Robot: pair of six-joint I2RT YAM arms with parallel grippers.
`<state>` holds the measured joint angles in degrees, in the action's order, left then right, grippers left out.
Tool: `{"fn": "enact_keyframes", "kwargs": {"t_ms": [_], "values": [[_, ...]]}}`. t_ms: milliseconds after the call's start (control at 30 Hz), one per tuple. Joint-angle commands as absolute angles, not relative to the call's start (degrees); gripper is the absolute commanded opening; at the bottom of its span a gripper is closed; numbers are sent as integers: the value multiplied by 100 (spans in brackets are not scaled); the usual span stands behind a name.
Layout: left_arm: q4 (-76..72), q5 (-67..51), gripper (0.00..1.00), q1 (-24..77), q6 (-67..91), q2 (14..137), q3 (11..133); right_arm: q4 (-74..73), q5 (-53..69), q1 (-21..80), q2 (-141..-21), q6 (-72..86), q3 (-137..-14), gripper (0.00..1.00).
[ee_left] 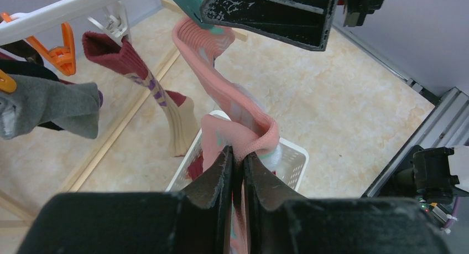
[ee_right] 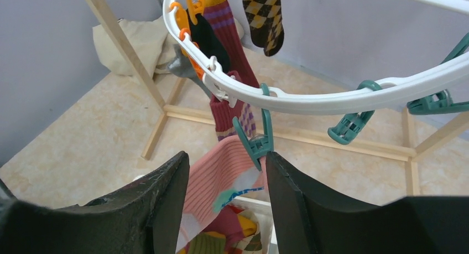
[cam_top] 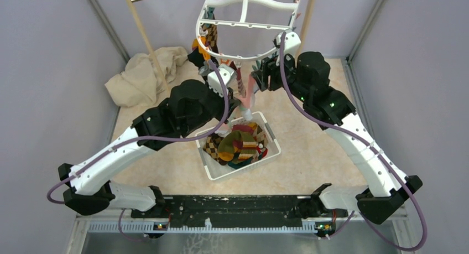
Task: Remove the socks clipped to the hanger
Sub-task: Remove the sock from the hanger.
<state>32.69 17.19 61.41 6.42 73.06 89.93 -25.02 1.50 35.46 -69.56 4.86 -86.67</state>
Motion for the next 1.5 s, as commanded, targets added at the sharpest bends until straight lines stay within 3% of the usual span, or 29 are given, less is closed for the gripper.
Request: {"fn": "enact_keyframes", "kwargs": {"t_ms": [0,767,1467], "values": [[3235,1582,17,6179,668,7125,9202,-2204,76,3586,-7067,374,-8956,55],[3287,1426,18,6179,721,7077,9265,-1551,155,3586,-7520,618,-8988,56],[3294,1455,18,6179,712,7017,9167,-1053,26,3584,-7580,818,-8774,50]]}}
